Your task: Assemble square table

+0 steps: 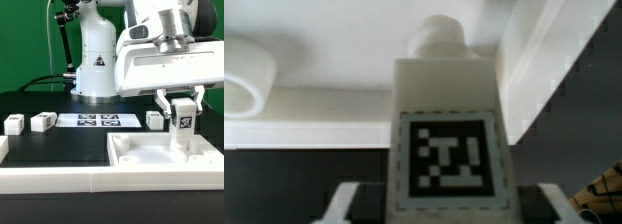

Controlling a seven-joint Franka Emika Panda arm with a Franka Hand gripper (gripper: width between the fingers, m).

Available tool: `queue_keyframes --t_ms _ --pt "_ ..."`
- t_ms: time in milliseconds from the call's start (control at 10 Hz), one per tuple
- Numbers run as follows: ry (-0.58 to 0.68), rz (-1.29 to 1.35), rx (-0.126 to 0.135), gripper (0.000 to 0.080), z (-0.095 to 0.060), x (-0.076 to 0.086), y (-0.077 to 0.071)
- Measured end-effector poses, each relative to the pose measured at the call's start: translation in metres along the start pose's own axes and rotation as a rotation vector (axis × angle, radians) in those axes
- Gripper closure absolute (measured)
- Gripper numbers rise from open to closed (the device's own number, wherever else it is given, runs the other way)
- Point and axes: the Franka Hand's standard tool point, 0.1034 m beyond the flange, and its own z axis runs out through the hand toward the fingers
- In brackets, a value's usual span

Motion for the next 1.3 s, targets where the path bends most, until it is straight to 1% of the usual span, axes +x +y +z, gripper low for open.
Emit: queue_keyframes --t_ms 200,300,800,1000,1300 --pt "-0.003 -0.001 0.009 0.0509 0.002 0.012 -0.004" --pt "0.000 -0.003 0.011 0.0509 0.001 0.015 -0.006" --pt "-0.008 -0.006 0.011 0.0509 0.005 0.012 -0.005" --pt "0.000 -0.011 0.016 0.0509 0.011 0.024 -0.005" --pt "-0.004 -0.010 0.017 0.0509 0.015 0.022 -0.006"
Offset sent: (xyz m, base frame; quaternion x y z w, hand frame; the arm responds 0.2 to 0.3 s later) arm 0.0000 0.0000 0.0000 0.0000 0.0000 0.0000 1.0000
